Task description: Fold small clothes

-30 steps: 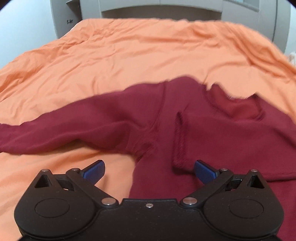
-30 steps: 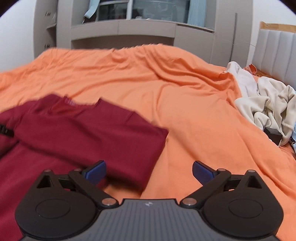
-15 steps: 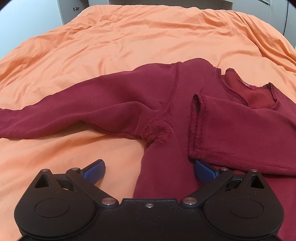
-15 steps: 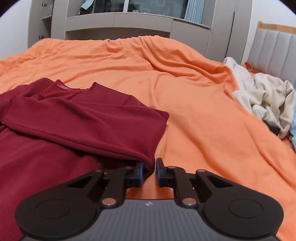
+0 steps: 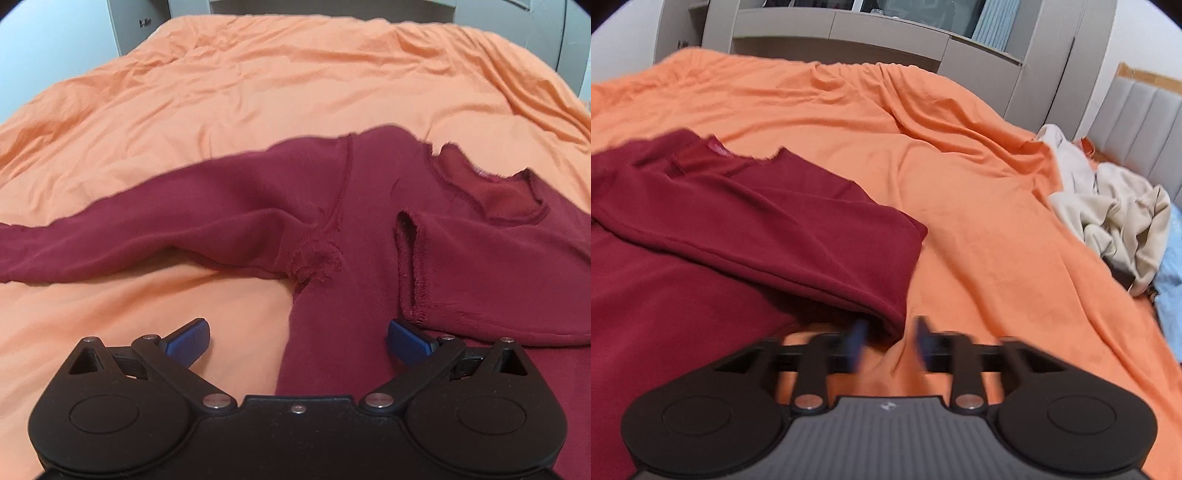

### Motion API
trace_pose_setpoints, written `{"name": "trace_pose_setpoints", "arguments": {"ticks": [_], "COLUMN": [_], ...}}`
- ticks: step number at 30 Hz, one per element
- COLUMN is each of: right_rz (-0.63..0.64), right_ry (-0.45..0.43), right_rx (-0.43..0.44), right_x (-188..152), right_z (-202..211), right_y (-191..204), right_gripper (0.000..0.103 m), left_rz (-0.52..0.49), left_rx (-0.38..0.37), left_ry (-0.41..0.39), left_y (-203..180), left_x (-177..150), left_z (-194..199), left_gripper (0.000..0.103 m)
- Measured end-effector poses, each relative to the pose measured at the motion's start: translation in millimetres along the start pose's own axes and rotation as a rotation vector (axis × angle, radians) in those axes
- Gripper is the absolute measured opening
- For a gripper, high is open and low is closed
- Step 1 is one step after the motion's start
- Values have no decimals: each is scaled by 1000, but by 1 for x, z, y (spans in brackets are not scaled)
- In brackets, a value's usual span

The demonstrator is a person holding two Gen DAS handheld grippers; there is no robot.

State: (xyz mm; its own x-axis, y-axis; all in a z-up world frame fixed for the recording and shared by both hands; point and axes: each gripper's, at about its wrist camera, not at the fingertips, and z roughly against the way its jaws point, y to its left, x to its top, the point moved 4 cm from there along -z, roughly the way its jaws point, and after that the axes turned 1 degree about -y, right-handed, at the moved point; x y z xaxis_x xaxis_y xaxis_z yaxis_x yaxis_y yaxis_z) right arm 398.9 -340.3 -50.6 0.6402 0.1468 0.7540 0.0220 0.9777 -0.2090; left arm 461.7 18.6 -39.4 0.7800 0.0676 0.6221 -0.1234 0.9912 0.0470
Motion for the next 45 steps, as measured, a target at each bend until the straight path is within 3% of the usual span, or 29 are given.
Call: {"name": "trace_pose_setpoints", "arguments": {"ticks": [1, 3, 5, 7, 15, 19, 26, 33, 36, 38, 45], "right_rz": [-7, -5, -14, -52, -216, -272, -345, -368, -380, -382, -385], "right_ry": [-11, -41, -67, -82, -181, -224, -258, -186, -164, -165, -164], "right_rx": [17, 33, 60, 109, 324, 371, 348, 357, 357, 338, 343], "right_x": [1, 1, -1, -7, -37, -63, -105, -128, -135, -136, -137], "right_z": [6, 20, 32, 47, 127, 169, 219, 229, 228, 229, 233], "right_y": [-1, -2, -3, -2, 12, 27, 49, 61, 66, 67, 69], "right_gripper": [64, 67, 81, 86, 97, 97, 80, 71, 57, 47, 33], "left_rz": [-4, -10, -15, -16, -22, -2, 65, 78, 100, 114, 167], "left_rx": [-8, -15, -18, -14, -56, -76, -155, -215, -228, -239, -305], "left_ry": [-12, -35, -59, -78, -130, -177, -265, -242, -241, -258, -268], "left_y": [2, 8, 16, 27, 67, 82, 93, 84, 84, 85, 84], "left_x": [0, 0, -2, -7, -62, -92, -143, -167, -178, -184, -198], "left_z": [6, 18, 32, 47, 105, 130, 177, 185, 188, 191, 204], "left_gripper": [102, 102, 102, 102, 102, 102, 102, 102, 101, 94, 69]}}
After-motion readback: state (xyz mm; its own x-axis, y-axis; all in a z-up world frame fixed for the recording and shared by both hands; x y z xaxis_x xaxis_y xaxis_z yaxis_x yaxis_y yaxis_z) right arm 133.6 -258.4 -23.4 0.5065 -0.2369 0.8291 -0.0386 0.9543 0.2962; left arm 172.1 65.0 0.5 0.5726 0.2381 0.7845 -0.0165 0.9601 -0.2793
